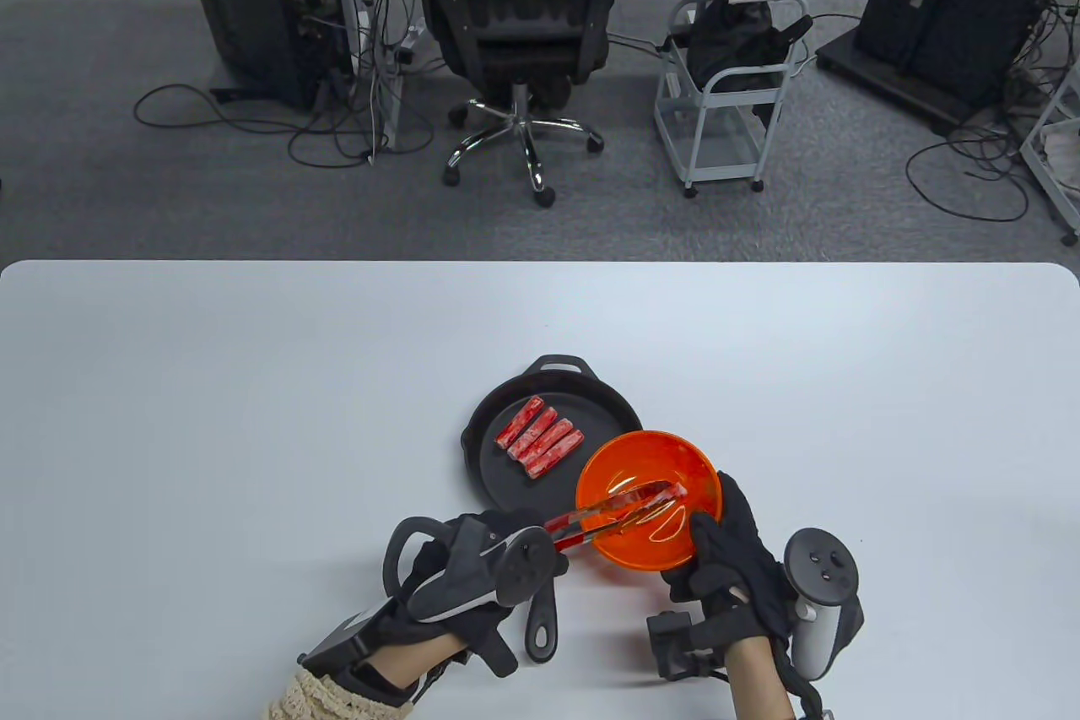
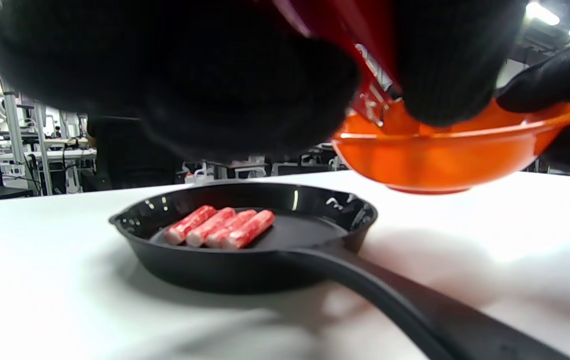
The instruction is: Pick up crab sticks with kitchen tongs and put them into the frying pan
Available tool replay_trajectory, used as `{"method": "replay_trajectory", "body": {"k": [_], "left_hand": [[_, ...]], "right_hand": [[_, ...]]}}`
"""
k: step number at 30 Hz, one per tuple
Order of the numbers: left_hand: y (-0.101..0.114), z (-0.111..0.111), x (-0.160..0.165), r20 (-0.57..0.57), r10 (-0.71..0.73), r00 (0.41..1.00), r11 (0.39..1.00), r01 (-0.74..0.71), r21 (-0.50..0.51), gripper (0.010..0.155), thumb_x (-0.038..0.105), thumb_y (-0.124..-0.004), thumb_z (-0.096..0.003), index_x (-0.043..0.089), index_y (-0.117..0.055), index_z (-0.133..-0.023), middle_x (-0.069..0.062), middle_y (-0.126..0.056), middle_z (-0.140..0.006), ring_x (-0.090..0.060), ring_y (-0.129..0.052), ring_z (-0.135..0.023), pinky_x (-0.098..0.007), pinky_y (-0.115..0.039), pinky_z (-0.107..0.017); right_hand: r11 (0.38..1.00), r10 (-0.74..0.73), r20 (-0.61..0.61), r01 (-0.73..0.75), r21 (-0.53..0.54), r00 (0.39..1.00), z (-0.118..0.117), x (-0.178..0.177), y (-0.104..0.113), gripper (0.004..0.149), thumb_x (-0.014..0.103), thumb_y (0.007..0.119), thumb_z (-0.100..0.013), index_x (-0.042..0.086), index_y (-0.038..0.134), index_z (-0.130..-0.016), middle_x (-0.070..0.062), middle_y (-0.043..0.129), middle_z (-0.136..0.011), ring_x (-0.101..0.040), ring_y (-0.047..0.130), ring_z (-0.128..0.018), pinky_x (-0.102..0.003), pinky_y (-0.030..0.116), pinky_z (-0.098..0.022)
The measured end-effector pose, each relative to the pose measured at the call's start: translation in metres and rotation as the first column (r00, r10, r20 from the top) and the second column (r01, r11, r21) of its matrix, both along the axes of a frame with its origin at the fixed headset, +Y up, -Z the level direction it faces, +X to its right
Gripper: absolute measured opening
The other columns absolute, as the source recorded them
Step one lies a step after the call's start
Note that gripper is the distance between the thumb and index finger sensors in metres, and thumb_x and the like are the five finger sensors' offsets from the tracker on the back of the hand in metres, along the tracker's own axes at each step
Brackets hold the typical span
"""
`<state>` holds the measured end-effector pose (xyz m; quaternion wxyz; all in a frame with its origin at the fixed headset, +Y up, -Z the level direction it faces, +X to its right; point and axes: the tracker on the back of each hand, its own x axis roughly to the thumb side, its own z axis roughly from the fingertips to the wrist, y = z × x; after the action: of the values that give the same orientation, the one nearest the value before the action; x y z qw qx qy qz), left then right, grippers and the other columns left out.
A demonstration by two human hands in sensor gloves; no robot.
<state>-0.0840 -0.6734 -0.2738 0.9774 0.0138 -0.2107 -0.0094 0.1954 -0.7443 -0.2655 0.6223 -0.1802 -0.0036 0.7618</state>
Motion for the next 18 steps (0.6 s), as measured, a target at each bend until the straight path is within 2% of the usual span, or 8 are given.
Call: {"method": "replay_trajectory", "body": {"k": [12,18], "left_hand": [[0.029,-0.005,-0.024,-0.047,0.119,0.992,0.992,-0.117,0.049,0.073,0.070,-0.080,-0.0494,0.011,-0.087,-0.091,0.006,-0.105,-0.052,-0.013,-0.105,-0.024,-0.037,-0.091,-0.023],[0.041,-0.013,-0.044,-0.106,0.170,0.980,0.984,-0.163,0.074,0.073,0.070,-0.080,-0.0494,0.011,-0.087,-0.091,0.006,-0.105,-0.052,-0.013,-0.105,-0.024,-0.037,-0.091,-0.023]], "right_hand": [[0.999,-0.039,0.038,0.039,0.013,0.999,0.001,0.007,0.001,0.063,0.025,0.066,-0.054,0.015,0.045,-0.113,-0.032,0.070,-0.098,-0.029,0.101,-0.026,-0.021,0.094,-0.011],[0.999,-0.048,0.045,0.047,0.014,0.998,0.001,0.008,0.002,0.063,0.025,0.067,-0.054,0.015,0.045,-0.113,-0.032,0.070,-0.098,-0.029,0.101,-0.026,-0.022,0.094,-0.010]]}}
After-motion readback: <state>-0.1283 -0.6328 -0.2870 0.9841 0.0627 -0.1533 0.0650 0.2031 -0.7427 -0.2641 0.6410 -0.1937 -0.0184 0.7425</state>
